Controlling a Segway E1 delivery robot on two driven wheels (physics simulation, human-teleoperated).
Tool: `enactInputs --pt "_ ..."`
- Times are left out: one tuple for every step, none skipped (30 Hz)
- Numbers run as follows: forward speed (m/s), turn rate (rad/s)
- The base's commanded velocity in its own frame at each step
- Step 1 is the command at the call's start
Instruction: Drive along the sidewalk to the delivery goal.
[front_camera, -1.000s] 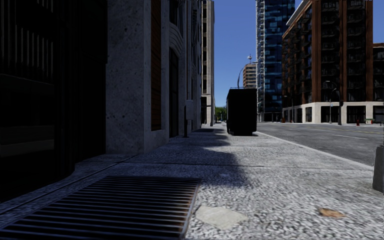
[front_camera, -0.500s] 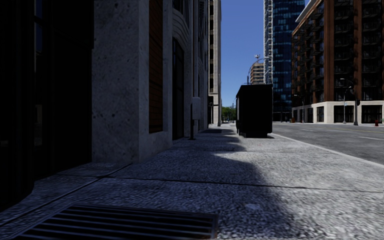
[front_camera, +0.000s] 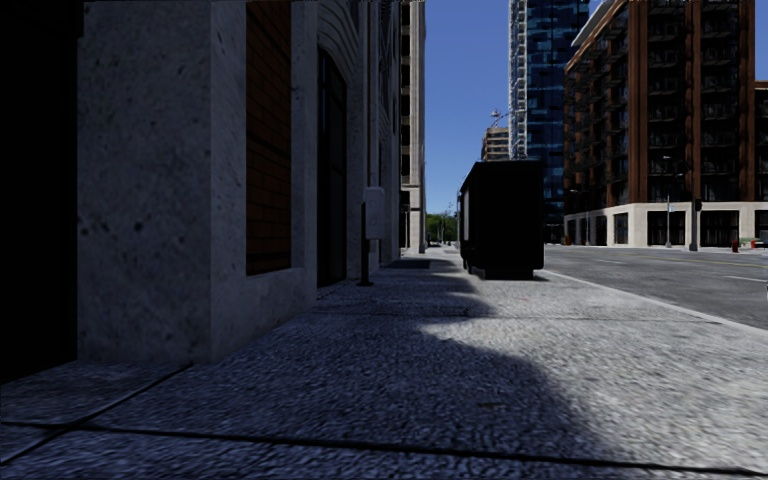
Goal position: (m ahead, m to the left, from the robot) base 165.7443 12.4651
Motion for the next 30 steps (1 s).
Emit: enactInputs --pt "1.98 -0.29" --pt "1.98 -0.29" --pt "1.98 -0.29" --pt "1.98 -0.29" --pt "1.98 -0.29" --pt "1.98 -0.29" --pt "1.98 -0.29" --pt "1.98 -0.29" --pt "1.98 -0.29" --pt "1.98 -0.29" --pt "1.98 -0.29" --pt "1.98 -0.29" --pt "1.98 -0.29" --pt "1.98 -0.29" --pt "1.98 -0.29" --pt "1.98 -0.29" --pt "1.98 -0.29" --pt "1.98 -0.29" --pt "1.98 -0.29" --pt "1.98 -0.29" --pt "1.98 -0.29" --pt "1.98 -0.29" --pt "1.98 -0.29" --pt "1.98 -0.29" --pt "1.98 -0.29" --pt "1.98 -0.29" --pt "1.98 -0.29" --pt "1.98 -0.29" --pt "1.98 -0.29" --pt "1.98 -0.27"
